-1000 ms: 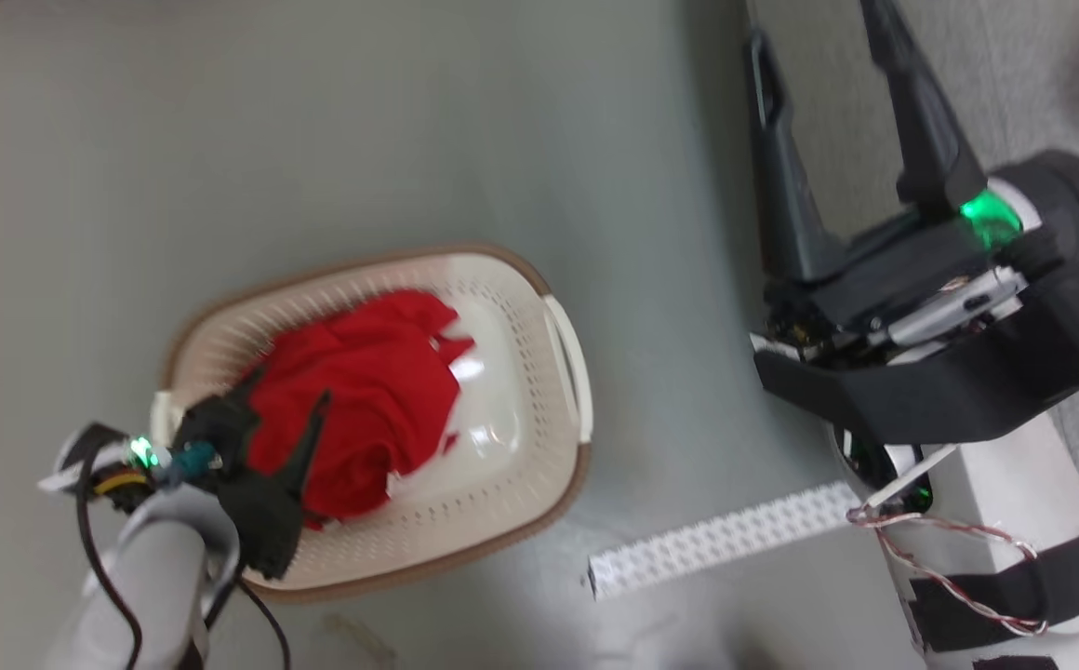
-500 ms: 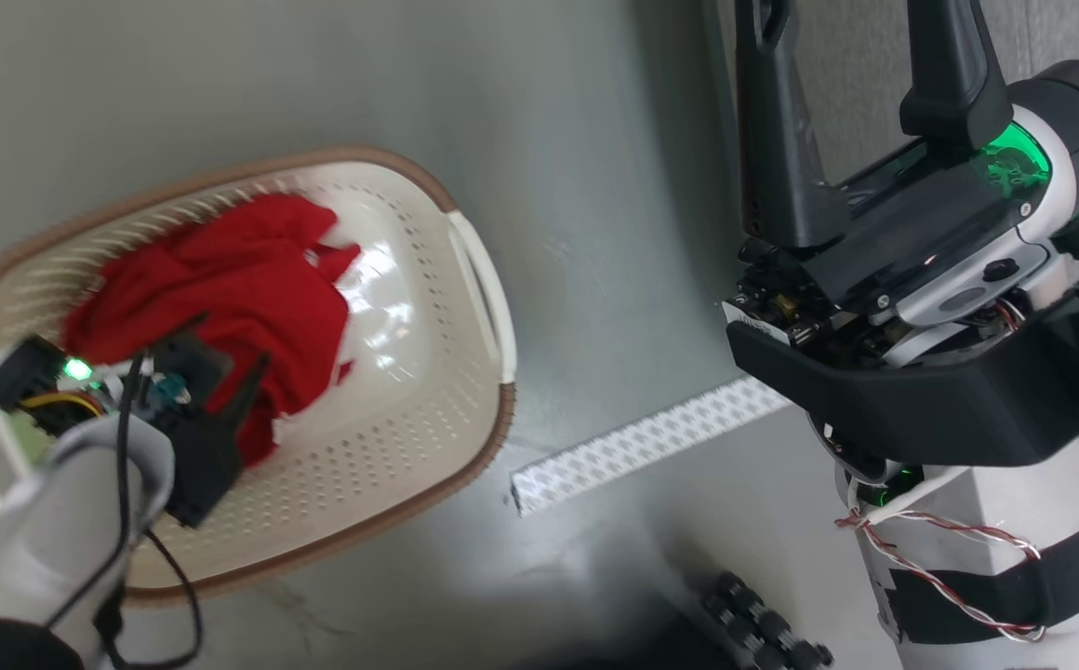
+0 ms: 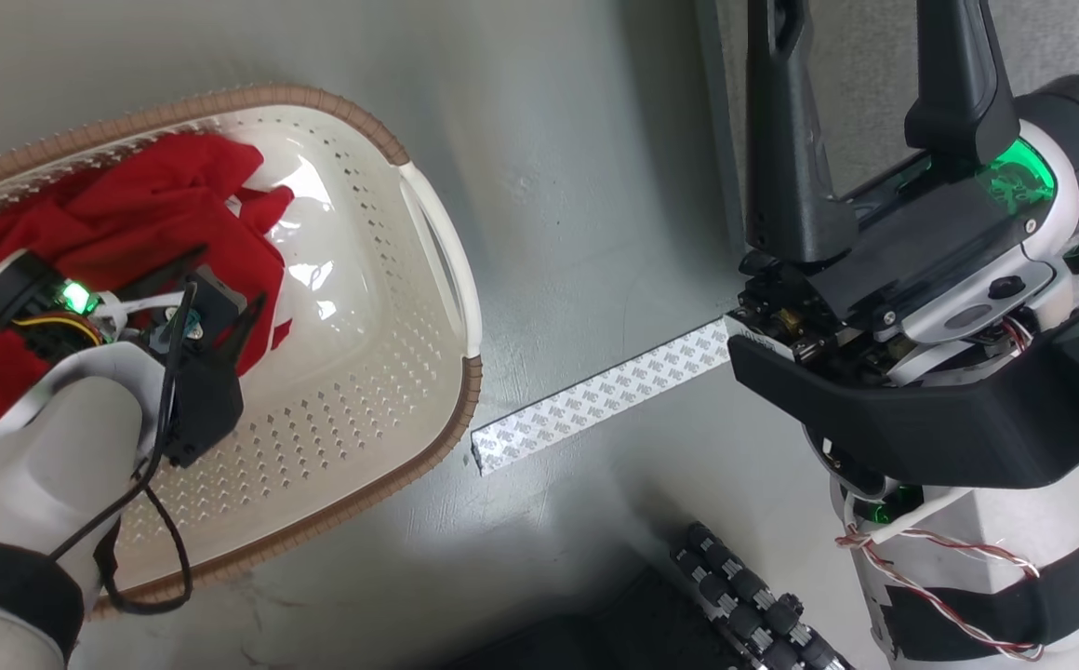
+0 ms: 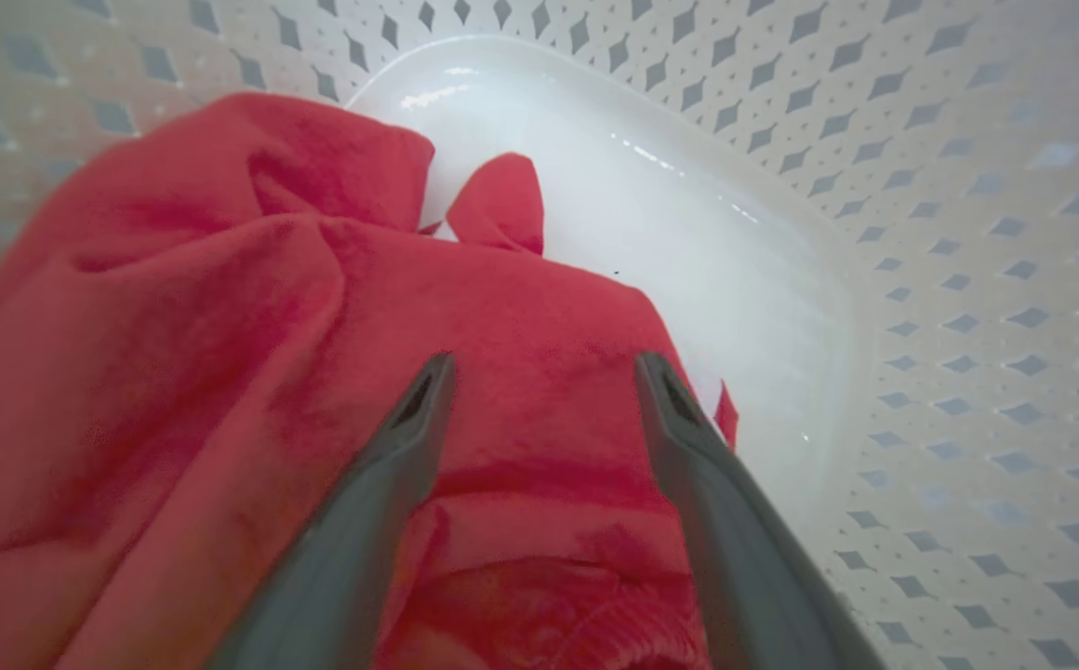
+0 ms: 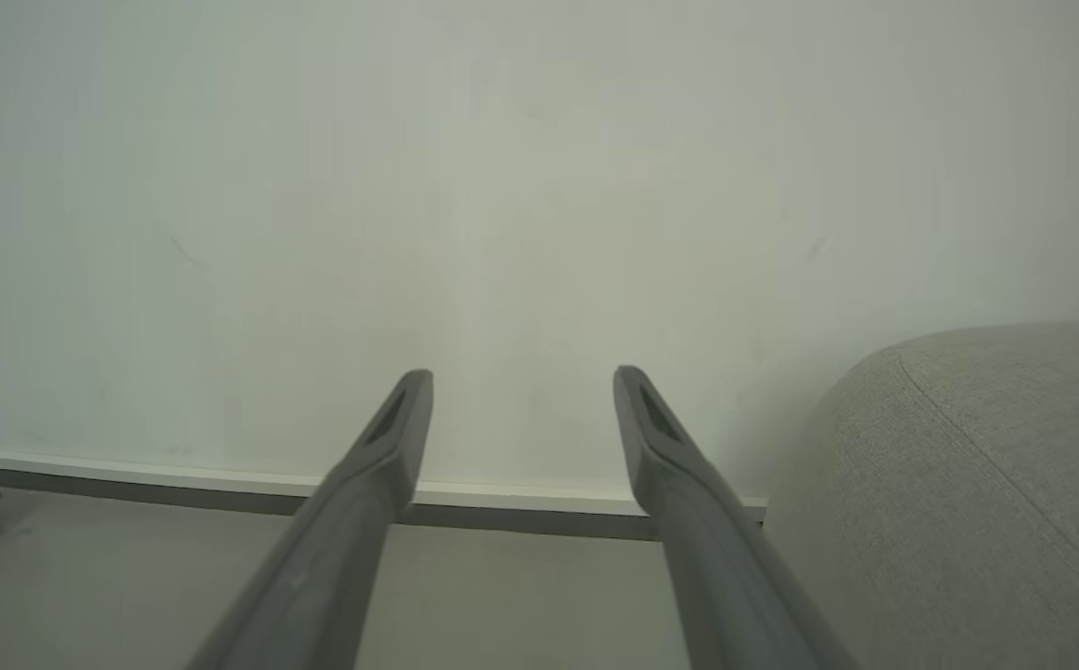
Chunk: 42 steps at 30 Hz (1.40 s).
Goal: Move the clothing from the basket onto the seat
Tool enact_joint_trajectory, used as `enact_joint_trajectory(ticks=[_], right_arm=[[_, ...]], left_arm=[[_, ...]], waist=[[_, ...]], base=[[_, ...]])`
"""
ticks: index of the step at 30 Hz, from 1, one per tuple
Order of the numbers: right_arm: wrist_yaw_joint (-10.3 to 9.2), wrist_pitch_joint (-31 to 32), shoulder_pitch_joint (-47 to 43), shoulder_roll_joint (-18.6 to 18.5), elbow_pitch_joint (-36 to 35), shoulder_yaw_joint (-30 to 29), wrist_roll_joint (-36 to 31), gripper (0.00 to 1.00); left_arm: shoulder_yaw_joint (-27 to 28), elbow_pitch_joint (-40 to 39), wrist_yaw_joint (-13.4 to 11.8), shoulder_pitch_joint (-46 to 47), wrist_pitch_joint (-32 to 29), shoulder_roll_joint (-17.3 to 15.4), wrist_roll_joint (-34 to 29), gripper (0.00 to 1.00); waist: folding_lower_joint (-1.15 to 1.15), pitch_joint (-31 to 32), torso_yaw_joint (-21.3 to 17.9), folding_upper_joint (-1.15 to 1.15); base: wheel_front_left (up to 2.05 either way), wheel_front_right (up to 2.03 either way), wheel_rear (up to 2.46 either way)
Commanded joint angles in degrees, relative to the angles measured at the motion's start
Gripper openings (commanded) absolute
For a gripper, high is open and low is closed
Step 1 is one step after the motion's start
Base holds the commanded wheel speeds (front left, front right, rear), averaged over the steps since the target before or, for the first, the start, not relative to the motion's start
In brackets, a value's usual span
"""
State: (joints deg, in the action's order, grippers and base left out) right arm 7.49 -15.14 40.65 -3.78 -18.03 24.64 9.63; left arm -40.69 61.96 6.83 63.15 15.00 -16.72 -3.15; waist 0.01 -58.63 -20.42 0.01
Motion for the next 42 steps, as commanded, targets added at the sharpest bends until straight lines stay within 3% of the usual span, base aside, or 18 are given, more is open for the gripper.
enact_joint_trajectory(ticks=[1, 10, 24, 25, 26, 27, 28, 29, 34, 42], right_arm=[[0.00, -0.1, -0.2, 0.4, -0.4, -0.1, 0.1, 1.00], [0.00, -0.1, -1.7, 0.6, -0.2, -0.5, 0.6, 1.00], [0.00, -0.1, -3.8, -0.4, -0.1, -0.3, 0.1, 1.00], [0.00, -0.1, -3.9, -0.5, -0.2, -0.4, 0.2, 1.00], [0.00, -0.1, -3.9, -0.5, -0.2, -0.4, 0.2, 1.00], [0.00, -0.1, -3.9, -0.7, -0.2, -0.4, 0.1, 1.00], [0.00, -0.1, -4.0, -0.8, -0.2, -0.4, 0.1, 1.00], [0.00, -0.1, -4.0, -0.9, -0.2, -0.5, 0.1, 1.00], [0.00, -0.1, -3.6, -1.0, 0.2, -0.3, 0.4, 1.00], [0.00, -0.1, -1.5, -0.6, 0.6, 0.5, 1.1, 1.00]], left_arm=[[-0.3, 0.9, -0.6, 0.6, 0.2, 0.0, -0.5, 1.00], [-1.3, 7.1, -3.3, 2.9, 0.1, 1.4, -0.4, 1.00], [-3.0, 10.3, -2.5, 4.7, 0.2, 3.2, 0.6, 1.00], [-3.2, 10.3, -2.4, 4.8, 0.2, 3.3, 0.6, 0.94], [-3.2, 10.3, -2.4, 4.8, 0.2, 3.3, 0.6, 0.94], [-3.3, 10.4, -2.2, 4.8, 0.2, 3.4, 0.8, 0.43], [-3.4, 10.4, -2.0, 4.8, 0.2, 3.4, 0.9, 0.06], [-3.5, 10.4, -2.0, 4.9, 0.2, 3.4, 1.1, 0.00], [-4.0, 8.4, -1.4, 4.5, 0.2, 3.3, 1.7, 0.00], [-3.3, 2.1, -2.7, 2.8, 0.2, 0.4, 3.1, 0.00]], waist=[[-0.01, -0.6, 0.0, -0.01], [-0.01, -0.8, -0.1, -0.01], [-0.01, -0.5, 0.2, -0.01], [-0.01, -0.5, 0.3, -0.01], [-0.01, -0.5, 0.3, -0.01], [-0.01, -0.6, 0.3, -0.01], [-0.01, -0.6, 0.4, -0.01], [-0.01, -0.6, 0.5, -0.01], [-0.01, -0.6, 0.7, -0.01], [-0.01, 0.4, 0.1, -0.01]], base=[[0.00, 0.00, 0.00], [0.00, 0.00, 0.00], [0.00, 0.00, 0.00], [0.00, 0.00, 0.00], [0.00, 0.00, 0.00], [0.00, 0.00, 0.00], [0.00, 0.00, 0.00], [0.00, 0.00, 0.00], [0.00, 0.00, 0.00], [0.00, 0.00, 0.00]])
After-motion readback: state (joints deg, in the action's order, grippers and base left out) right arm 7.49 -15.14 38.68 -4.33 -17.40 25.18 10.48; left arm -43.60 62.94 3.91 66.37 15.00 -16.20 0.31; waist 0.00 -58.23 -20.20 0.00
